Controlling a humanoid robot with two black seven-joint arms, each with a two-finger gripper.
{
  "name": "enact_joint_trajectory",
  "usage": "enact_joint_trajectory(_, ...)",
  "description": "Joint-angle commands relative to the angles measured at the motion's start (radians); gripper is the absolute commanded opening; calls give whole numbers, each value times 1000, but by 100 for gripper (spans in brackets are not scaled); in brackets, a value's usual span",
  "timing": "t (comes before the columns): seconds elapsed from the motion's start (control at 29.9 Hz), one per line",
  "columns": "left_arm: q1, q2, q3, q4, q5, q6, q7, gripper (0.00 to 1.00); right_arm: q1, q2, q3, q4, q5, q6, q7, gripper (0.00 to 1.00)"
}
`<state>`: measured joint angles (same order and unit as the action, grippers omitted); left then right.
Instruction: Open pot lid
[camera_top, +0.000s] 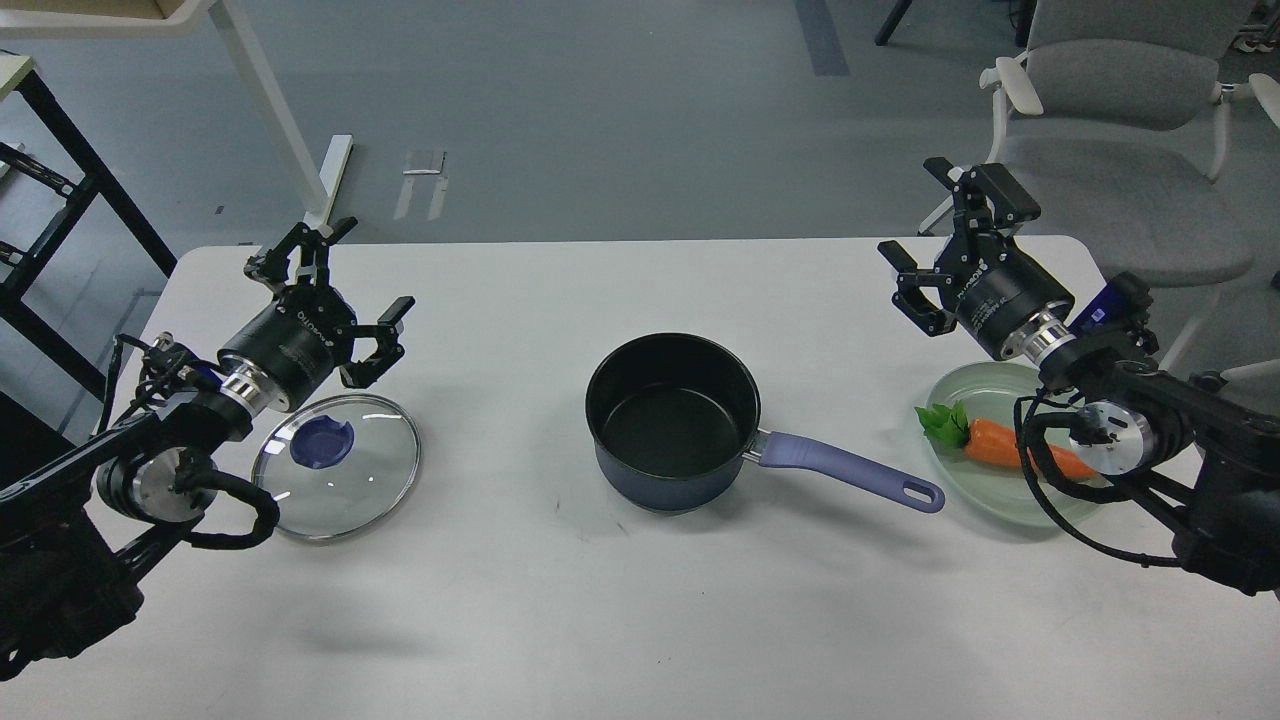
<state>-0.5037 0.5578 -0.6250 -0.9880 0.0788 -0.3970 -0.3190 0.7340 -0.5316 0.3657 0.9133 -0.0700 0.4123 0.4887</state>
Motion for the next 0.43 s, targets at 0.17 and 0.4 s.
enact_joint_trajectory(0.17,19,-6,-30,0,2,-45,-5,99,-34,-1,-1,-11,6,69,0,100)
enact_joint_trajectory(0.4,28,2,-30,-1,12,-31,-8,99,-38,7,4,-11,4,71,0,100)
